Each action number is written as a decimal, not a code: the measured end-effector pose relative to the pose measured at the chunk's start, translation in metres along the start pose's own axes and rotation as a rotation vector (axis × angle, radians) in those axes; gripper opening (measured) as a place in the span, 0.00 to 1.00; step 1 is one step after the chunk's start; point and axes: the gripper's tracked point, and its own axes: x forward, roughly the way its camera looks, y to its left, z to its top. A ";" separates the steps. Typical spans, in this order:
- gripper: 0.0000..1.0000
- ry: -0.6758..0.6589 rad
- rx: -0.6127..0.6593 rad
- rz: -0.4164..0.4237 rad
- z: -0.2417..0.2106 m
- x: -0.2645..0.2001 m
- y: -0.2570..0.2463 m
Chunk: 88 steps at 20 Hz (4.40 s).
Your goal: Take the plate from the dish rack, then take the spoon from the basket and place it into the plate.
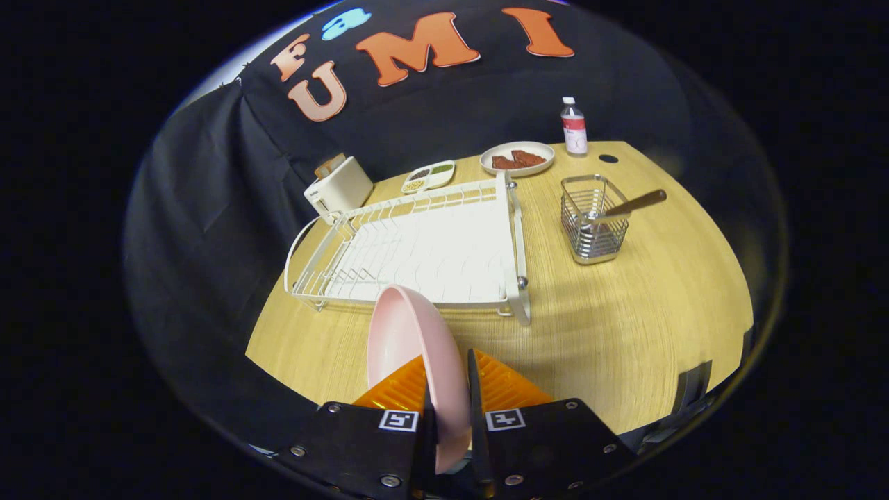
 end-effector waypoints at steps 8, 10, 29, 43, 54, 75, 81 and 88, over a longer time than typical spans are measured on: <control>0.21 0.028 0.061 -0.003 -0.021 0.026 -0.011; 0.24 0.038 0.078 -0.010 -0.027 0.033 -0.017; 0.56 -0.205 -0.058 -0.092 0.010 0.034 -0.045; 0.76 -0.602 -0.054 -0.283 0.135 0.007 -0.158; 0.48 -0.596 0.003 -0.313 0.162 0.039 -0.183; 0.07 -0.759 -0.115 -0.288 0.220 -0.043 -0.115; 0.07 -0.801 -0.146 -0.205 0.206 -0.086 -0.077; 0.07 -0.791 -0.239 -0.058 0.176 -0.109 -0.020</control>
